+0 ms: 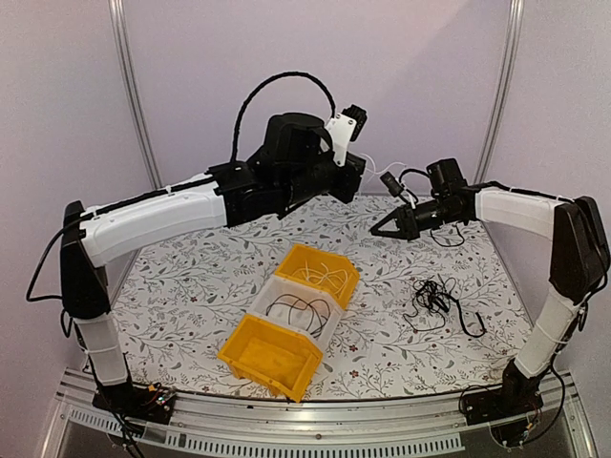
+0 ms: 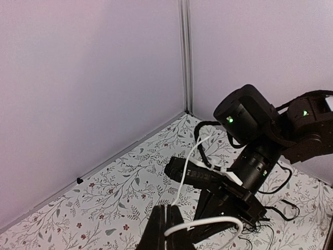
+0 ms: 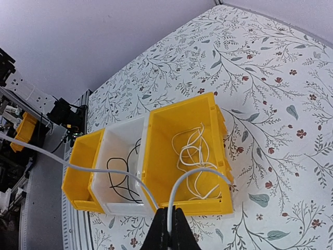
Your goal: Untangle the cables
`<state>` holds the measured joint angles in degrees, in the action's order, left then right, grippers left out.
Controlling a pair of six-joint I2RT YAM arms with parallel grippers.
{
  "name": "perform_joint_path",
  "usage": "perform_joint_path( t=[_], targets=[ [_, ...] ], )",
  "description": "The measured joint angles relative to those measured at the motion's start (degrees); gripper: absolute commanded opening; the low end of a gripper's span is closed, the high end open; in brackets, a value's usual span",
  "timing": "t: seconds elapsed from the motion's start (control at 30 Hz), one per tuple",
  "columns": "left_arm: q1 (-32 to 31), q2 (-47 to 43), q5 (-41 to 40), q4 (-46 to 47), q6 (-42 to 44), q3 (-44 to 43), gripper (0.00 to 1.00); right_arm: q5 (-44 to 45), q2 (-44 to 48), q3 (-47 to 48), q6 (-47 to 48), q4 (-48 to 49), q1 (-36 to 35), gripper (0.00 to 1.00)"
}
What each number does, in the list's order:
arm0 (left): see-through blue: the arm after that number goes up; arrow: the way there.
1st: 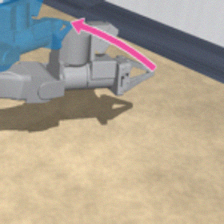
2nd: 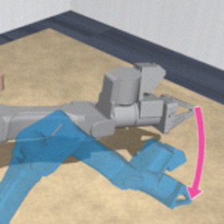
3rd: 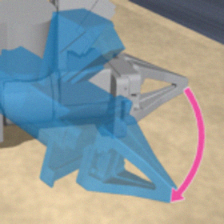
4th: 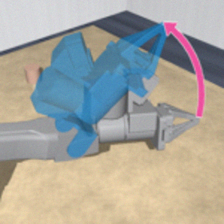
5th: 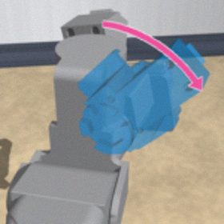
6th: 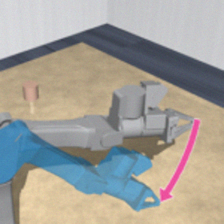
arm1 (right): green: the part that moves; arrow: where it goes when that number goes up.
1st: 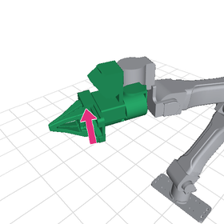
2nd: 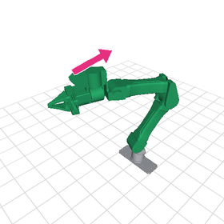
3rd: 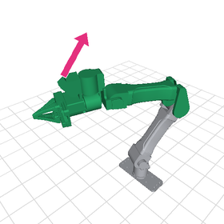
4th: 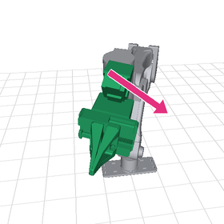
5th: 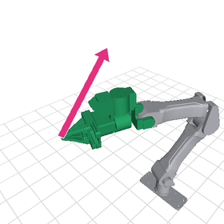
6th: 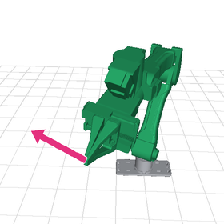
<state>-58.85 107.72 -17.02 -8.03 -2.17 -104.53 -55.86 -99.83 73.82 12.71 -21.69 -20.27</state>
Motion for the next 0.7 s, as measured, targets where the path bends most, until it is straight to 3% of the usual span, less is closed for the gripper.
perform_joint_path(
  t=[0.13,0.2,0.43,0.7],
  targets=[
    [0.0,-0.4,-0.9,0.0,0.2,0.2,0.0,1.9,-0.9,-0.2,-3.4,1.6,1.0,0.07],
    [0.0,-1.2,-2.3,0.0,0.6,0.9,0.0,4.5,-2.2,-0.7,-5.4,1.9,2.8,0.15],
    [1.2,-3.2,-4.7,-2.4,0.6,2.3,0.0,14.3,-7.3,-1.5,-11.4,1.9,10.7,0.11],
    [5.2,-3.0,-1.6,-10.1,-4.1,1.4,0.0,18.8,-8.2,-1.4,-11.7,0.4,13.0,0.25]
  ],
)
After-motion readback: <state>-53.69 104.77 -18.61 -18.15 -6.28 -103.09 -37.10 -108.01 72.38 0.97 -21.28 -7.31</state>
